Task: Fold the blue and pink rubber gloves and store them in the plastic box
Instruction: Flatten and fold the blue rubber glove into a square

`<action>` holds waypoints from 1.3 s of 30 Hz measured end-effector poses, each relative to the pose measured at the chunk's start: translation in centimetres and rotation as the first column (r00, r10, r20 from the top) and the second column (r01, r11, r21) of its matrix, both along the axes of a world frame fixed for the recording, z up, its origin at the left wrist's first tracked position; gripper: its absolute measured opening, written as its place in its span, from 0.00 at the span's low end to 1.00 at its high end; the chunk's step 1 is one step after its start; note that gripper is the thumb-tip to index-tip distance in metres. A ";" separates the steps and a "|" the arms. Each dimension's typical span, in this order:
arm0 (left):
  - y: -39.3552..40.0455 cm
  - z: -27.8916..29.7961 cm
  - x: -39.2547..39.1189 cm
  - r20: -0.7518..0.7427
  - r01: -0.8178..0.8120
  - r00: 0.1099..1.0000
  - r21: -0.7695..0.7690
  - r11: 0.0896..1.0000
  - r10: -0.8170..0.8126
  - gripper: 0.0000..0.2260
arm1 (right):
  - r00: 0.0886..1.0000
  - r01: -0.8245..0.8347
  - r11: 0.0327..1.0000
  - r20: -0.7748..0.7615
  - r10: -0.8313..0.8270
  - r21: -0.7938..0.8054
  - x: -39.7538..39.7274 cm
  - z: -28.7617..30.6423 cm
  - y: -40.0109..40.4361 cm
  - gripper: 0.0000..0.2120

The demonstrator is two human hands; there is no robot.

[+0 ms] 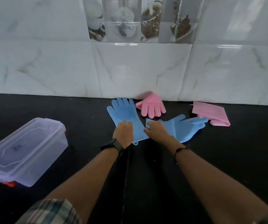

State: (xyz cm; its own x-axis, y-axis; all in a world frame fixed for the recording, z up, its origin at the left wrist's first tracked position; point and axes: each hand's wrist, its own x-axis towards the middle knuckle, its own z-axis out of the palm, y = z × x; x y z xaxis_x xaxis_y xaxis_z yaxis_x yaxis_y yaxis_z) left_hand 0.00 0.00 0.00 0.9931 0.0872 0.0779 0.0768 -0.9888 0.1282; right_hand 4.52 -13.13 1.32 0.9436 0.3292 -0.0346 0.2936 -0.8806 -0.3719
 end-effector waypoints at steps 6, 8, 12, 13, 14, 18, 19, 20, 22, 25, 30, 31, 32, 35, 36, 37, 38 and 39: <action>2.4 -3.1 -0.8 -0.171 -0.112 0.981 -0.107 0.988 0.093 0.14 | 0.975 0.173 0.984 -0.150 -0.165 0.043 0.1 -3.5 3.3 0.15; 2.0 -2.7 -1.1 -0.166 -0.126 0.981 -0.182 0.975 0.096 0.13 | 0.954 0.248 0.956 -0.213 -0.212 0.154 -0.1 -3.5 3.6 0.17; 2.0 -1.7 -3.3 -0.154 -0.121 0.985 -0.264 0.957 0.082 0.04 | 0.933 0.269 0.919 -0.317 -0.173 0.289 -3.5 -2.7 2.7 0.15; 2.2 -1.6 -4.5 -0.166 -0.109 0.984 -0.285 0.952 0.063 0.05 | 0.932 0.257 0.915 -0.330 -0.150 0.312 -4.9 -2.7 2.0 0.15; 2.4 -1.7 -6.1 -0.174 -0.093 0.984 -0.298 0.950 0.042 0.07 | 0.932 0.241 0.914 -0.342 -0.124 0.325 -6.4 -2.8 1.2 0.17; 1.9 -2.6 -12.8 -0.249 0.023 0.963 -0.305 0.952 -0.104 0.09 | 0.931 0.151 0.943 -0.363 -0.036 0.295 -13.3 -3.9 -2.5 0.23; 1.4 -2.6 -13.9 -0.282 0.028 0.952 -0.302 0.953 -0.117 0.10 | 0.926 0.118 0.953 -0.376 -0.005 0.278 -14.6 -4.0 -3.1 0.23; 0.8 -2.5 -14.7 -0.315 0.018 0.942 -0.295 0.955 -0.115 0.13 | 0.910 0.097 0.960 -0.414 0.020 0.261 -15.4 -3.9 -3.7 0.23; 0.0 -1.9 -15.3 -0.388 -0.012 0.917 -0.257 0.966 -0.092 0.12 | 0.825 0.072 0.970 -0.560 0.073 0.233 -15.5 -3.4 -4.6 0.21; -0.3 -0.5 -14.8 -0.445 -0.016 0.893 -0.175 0.984 -0.064 0.05 | 0.783 0.065 0.969 -0.614 0.099 0.239 -13.1 -1.9 -6.2 0.20; -1.6 1.0 -11.5 -0.338 -0.074 0.941 -0.262 0.962 -0.019 0.04 | 0.954 0.298 0.954 -0.028 -0.299 -0.032 -4.3 -0.2 -9.6 0.25; -2.5 1.2 -10.8 -0.340 -0.080 0.939 -0.361 0.929 -0.051 0.02 | 0.953 0.284 0.955 -0.086 -0.291 -0.086 -3.1 -0.3 -9.8 0.23; -3.6 1.3 -10.2 -0.369 -0.132 0.926 -0.506 0.853 -0.075 0.01 | 0.952 0.256 0.964 -0.157 -0.264 -0.068 -2.2 -0.5 -10.0 0.18; -7.0 1.6 -8.9 -0.477 -0.419 0.866 -0.854 0.307 -0.146 0.04 | 0.959 0.262 0.932 -0.173 -0.223 0.249 -1.7 -0.7 -10.6 0.04; -8.0 1.5 -8.5 -0.501 -0.486 0.848 -0.865 0.125 -0.173 0.06 | 0.964 0.262 0.893 -0.134 -0.229 0.366 -2.2 -0.5 -11.5 0.06; -8.9 1.2 -8.1 -0.514 -0.534 0.834 -0.843 -0.062 -0.200 0.07 | 0.967 0.251 0.853 -0.083 -0.240 0.458 -3.0 -0.2 -12.6 0.06; -9.8 1.0 -7.7 -0.524 -0.566 0.823 -0.787 -0.244 -0.217 0.09 | 0.969 0.231 0.816 -0.047 -0.243 0.529 -4.2 -0.1 -13.9 0.07; -10.5 0.6 -7.2 -0.540 -0.580 0.812 -0.702 -0.413 -0.222 0.09 | 0.971 0.215 0.774 -0.043 -0.236 0.595 -5.5 -0.1 -15.4 0.07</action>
